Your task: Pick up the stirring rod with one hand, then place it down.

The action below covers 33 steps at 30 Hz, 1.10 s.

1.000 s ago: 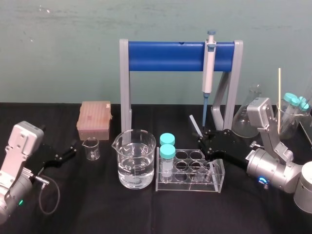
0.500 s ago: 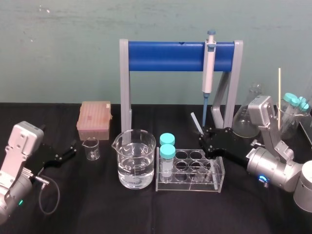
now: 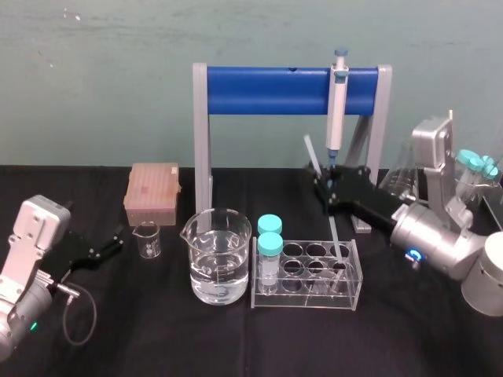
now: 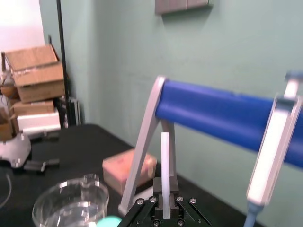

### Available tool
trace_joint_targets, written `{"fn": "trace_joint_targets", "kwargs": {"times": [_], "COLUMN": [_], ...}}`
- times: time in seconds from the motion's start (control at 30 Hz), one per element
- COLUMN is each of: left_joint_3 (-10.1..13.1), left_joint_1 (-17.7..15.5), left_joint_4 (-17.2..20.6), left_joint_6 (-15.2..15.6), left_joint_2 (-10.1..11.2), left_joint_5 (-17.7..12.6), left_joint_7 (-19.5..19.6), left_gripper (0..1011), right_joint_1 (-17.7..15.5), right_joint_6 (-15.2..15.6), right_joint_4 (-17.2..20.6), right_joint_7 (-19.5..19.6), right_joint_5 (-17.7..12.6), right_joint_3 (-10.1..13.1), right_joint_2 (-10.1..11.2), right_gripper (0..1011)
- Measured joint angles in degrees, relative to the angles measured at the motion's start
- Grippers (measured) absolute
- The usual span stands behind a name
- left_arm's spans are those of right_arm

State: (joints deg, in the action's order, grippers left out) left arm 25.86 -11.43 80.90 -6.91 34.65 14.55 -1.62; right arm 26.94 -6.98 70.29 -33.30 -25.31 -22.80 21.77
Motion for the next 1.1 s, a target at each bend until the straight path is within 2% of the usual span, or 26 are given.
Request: {"fn": "trace_joint_targets", "kwargs": {"times": [0.2,0.3,0.43,0.47,0.57,0.73,1.1], "left_joint_3": [0.00,0.00,0.00,0.00,0.00,0.00,0.00], "left_joint_1": [0.00,0.00,0.00,0.00,0.00,0.00,0.00], "left_joint_4": [0.00,0.00,0.00,0.00,0.00,0.00,0.00], "left_joint_6": [0.00,0.00,0.00,0.00,0.00,0.00,0.00], "left_joint_2": [0.00,0.00,0.00,0.00,0.00,0.00,0.00], "left_joint_5": [0.00,0.00,0.00,0.00,0.00,0.00,0.00], "left_joint_7": [0.00,0.00,0.00,0.00,0.00,0.00,0.00], "left_gripper": [1000,1000,1000,1000,1000,1000,1000], "right_joint_1": [0.92,0.92,0.16,-0.32,-1.33,-2.66,-3.93], "right_joint_6": [-2.44,-4.82,-9.74,-12.07,-16.19,-20.80,-23.60], "right_joint_4": [0.79,1.49,2.18,2.19,1.50,-0.66,-3.68], "right_joint_7": [-0.14,-0.10,0.50,0.80,1.60,2.41,-0.07], "right_joint_5": [-0.67,-0.50,0.82,1.32,2.39,3.47,2.61], "right_joint_3": [1.23,1.96,3.10,3.75,4.90,6.39,7.84], "right_joint_2": [-0.40,-0.29,-0.14,-0.22,-0.57,-1.39,-2.19], "right_gripper": [67,67,67,67,67,67,67]}}
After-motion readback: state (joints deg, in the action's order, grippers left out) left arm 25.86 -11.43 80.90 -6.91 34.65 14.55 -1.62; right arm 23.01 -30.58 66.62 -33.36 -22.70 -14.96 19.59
